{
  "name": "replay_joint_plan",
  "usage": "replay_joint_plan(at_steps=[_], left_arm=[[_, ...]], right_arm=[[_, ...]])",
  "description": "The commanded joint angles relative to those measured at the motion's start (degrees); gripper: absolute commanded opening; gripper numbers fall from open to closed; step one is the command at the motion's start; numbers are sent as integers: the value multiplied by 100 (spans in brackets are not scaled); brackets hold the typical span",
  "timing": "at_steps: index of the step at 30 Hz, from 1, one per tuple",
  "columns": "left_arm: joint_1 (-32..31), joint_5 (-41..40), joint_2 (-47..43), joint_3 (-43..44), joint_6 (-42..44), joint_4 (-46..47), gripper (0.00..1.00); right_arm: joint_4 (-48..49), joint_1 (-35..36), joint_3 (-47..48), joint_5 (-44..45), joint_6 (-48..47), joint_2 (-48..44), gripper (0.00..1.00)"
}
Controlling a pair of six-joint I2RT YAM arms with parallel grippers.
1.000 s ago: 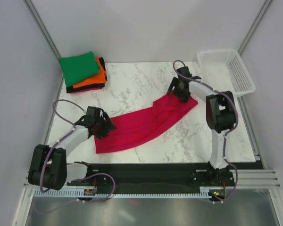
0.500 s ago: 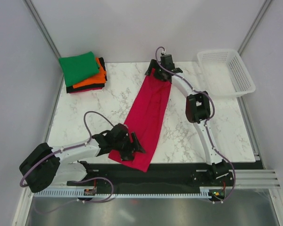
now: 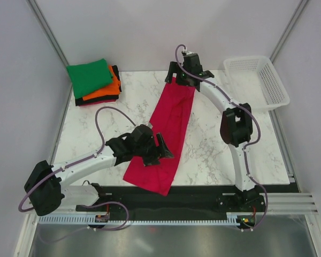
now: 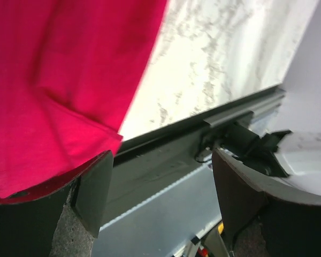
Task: Fold and stack the t-shirts
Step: Fold the tshirt
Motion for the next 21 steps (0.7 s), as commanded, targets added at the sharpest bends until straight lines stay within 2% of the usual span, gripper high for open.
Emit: replay_joint_plan(at_steps=[1,5,9,13,21], left_arm=[[178,-572,-83,-54,517,-538,82],[311,-660,-65,-194,684,-555,81],[320,-704,-126,-448,720,-564,81],[320,-686,-241,-809,623,-477,81],[320,-625,-232,-1530,377,95,80]], right_arm=[[-345,52,-684,498,-98,-937,98],[-617,245,-1423,271,52,-1157,98],[-705,439,-1898,524,-18,-1149,98],[-714,448,-2110,639,-106,-1061,98],[-986,351,-2163,1534,-510,-990,98]])
